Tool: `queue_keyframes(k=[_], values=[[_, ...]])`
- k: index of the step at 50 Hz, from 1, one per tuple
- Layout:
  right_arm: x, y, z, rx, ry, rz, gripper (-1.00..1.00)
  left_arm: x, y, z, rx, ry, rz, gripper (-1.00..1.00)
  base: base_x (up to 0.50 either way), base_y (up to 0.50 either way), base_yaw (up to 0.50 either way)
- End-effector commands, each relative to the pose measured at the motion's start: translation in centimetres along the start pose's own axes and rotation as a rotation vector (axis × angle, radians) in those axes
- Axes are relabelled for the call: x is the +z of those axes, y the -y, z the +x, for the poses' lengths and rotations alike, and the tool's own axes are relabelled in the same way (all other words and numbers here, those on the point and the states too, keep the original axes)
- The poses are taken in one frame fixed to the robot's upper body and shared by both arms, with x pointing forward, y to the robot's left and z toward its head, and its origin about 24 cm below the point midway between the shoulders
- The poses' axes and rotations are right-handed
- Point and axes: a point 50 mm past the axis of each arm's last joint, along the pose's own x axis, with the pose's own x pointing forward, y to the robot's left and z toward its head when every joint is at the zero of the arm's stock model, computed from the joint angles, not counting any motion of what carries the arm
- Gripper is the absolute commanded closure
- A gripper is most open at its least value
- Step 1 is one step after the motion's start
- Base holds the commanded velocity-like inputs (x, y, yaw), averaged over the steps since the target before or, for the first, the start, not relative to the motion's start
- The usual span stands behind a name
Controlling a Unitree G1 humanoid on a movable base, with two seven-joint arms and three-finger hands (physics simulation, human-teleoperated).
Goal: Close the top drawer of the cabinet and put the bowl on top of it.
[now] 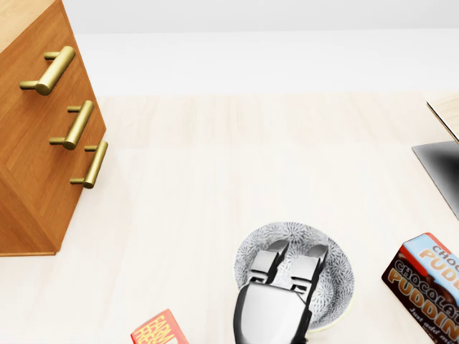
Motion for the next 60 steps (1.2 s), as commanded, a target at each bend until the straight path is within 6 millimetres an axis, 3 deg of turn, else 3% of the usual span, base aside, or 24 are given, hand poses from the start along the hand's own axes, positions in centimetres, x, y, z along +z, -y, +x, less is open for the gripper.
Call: queue_keyframes(k=[1,26,44,60], values=[[0.0,0.0,0.0,-0.001,0.001,0.001,-1.00,-0.3,0.3,0.0,-0.015,-0.007,0.013,1.00,0.00,0.00,0.00],[0.0,0.0,-0.1,0.005,-0.003,0.008,-1.00,-0.1,-0.3,0.2,0.016,0.002,0.016,1.00,0.00,0.00,0.00],[-0.2,-0.2,-0.1,0.007,-0.013,0.010,-1.00,0.6,-3.7,0.6,0.130,0.047,0.005,1.00,0.00,0.00,0.00],[-0.5,-0.5,0.0,0.016,-0.026,0.011,-1.00,2.1,-6.8,0.2,0.099,0.145,0.091,1.00,0.00,0.00,0.00]])
